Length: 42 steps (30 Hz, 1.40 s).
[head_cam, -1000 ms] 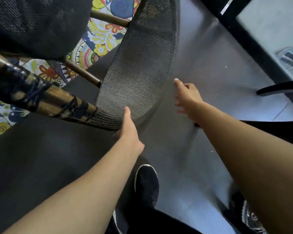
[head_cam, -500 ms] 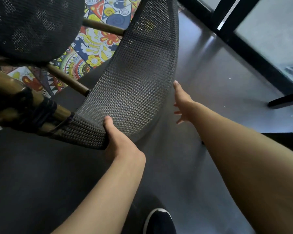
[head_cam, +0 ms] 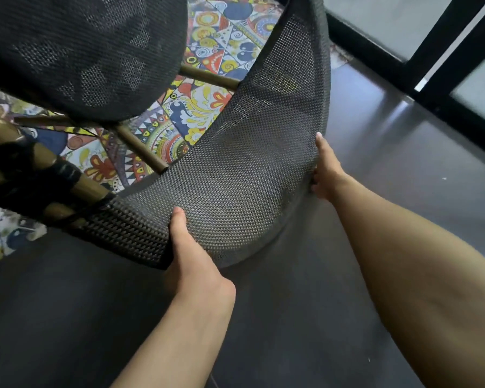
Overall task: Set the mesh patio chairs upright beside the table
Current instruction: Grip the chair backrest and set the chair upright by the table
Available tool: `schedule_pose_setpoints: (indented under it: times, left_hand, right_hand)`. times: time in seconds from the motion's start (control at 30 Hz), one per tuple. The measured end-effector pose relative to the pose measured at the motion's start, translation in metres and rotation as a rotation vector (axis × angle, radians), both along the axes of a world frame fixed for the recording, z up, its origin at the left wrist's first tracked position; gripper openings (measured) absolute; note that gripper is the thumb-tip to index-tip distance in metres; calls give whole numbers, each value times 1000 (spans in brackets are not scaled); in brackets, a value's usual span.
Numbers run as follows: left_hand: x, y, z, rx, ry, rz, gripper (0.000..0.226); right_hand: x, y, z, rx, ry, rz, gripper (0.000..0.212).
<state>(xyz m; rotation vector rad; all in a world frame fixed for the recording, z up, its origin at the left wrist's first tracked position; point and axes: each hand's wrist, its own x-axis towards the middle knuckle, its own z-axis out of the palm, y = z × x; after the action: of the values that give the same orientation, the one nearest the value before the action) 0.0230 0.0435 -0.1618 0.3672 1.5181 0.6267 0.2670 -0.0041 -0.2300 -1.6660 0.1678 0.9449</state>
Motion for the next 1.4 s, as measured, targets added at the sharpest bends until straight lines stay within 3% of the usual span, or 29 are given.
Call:
schedule_pose_setpoints:
  times: [0.17, 0.2, 0.3, 0.33, 0.47, 0.63, 0.83, 1.17, 1.4]
  left_hand:
    - [2, 18, 14, -32, 37, 99, 64]
    - [1, 19, 21, -39, 53, 115, 65]
    - [-2, 26, 28, -14, 71, 114, 69]
    - [-4, 32, 26, -17, 64, 126, 70]
    - [-11, 50, 54, 1, 12, 141, 83]
    - [-20, 72, 95, -44, -36, 144, 89]
    - [-15, 99, 175, -16, -27, 30, 52]
    - [-34, 138, 247, -25, 64, 127, 80]
    - [-52, 152, 282, -17, 101, 172, 79]
  right_hand:
    - [5, 18, 5, 103, 136, -32, 54]
    - [4, 21, 7, 120, 150, -31, 62]
    - [26, 30, -26, 94, 170, -79, 117]
    - [29, 31, -34, 65, 184, -75, 124]
    - [4, 42, 32, 3, 141, -98, 111]
    - [6, 54, 64, -11, 204, -273, 130]
    - [-5, 65, 156, -27, 173, -369, 110]
    - [-27, 85, 256, -66, 145, -378, 113]
    - [-45, 85, 298, -84, 174, -394, 122]
